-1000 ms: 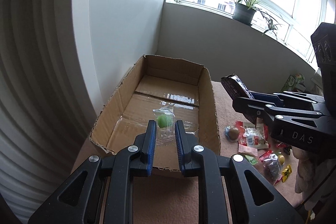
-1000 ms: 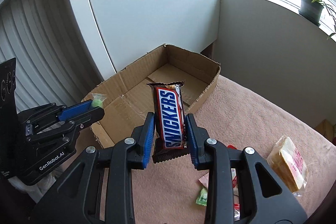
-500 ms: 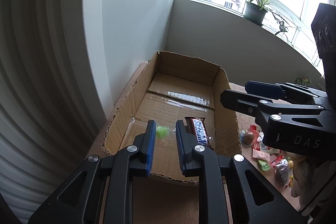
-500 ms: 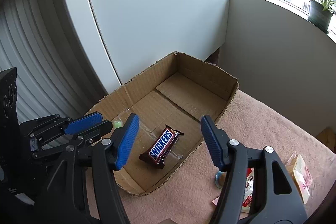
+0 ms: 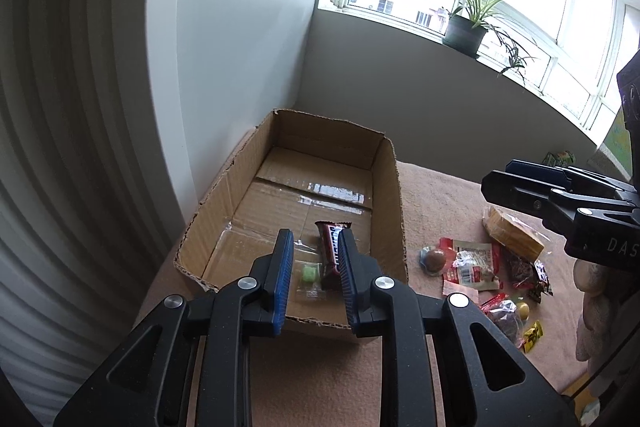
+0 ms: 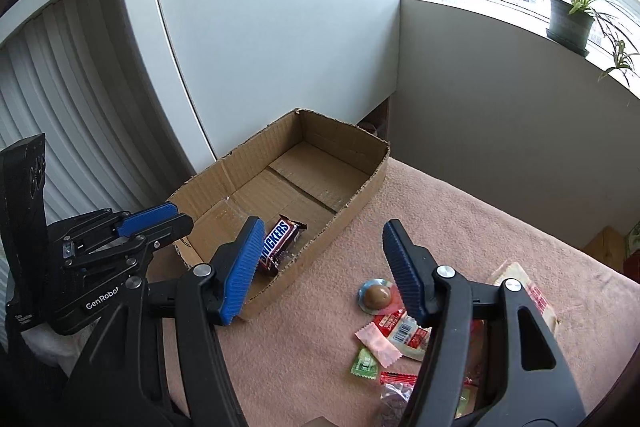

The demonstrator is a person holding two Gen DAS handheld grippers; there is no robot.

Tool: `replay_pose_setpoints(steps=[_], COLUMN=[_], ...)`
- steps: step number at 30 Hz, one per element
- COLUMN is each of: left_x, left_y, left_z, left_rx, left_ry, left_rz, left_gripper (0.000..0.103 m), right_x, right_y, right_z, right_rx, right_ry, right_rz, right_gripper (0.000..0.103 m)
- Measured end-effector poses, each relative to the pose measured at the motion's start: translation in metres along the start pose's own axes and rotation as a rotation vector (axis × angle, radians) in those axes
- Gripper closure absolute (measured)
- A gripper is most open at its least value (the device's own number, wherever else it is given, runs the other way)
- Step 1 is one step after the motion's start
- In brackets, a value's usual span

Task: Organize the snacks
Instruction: 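Carry the Snickers bar and green sweet into the cardboard box and release both, then grasp the yellow candy with the right gripper while the left gripper grasps the cookie bag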

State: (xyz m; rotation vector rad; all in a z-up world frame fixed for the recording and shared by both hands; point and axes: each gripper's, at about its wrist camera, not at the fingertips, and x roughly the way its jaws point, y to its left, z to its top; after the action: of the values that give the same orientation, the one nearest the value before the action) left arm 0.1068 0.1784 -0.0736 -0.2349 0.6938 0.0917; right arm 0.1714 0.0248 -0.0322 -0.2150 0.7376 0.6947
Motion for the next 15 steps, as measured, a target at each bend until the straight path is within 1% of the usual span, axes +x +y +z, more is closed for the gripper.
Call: replay_pose_setpoints(steps=[7,13,15], left_x=[-0.010,-0.014,-0.013], left_y=[-0.027,-0.050,-0.057], left_z=[-0.009,-0.021,-0.027], left_rx=[0.027,0.044,0.050], left_ry=[0.009,0.028,0.040], left_rz=[-0.062,-0.111,-0.123], left_gripper=[0.082,0.081,0.072], right_x=[-0.044,-0.069,-0.074], right_y=[-0.034,-0.064,-0.074], right_z=[-0.032,-0.076,-0.094], right_rx=[0.053,0.095,0.121], right_ry=[-0.007,0.010,0.026], right_rz=[-0.044,-0.119,-0.140], right_gripper=[0.039,0.039,0.039])
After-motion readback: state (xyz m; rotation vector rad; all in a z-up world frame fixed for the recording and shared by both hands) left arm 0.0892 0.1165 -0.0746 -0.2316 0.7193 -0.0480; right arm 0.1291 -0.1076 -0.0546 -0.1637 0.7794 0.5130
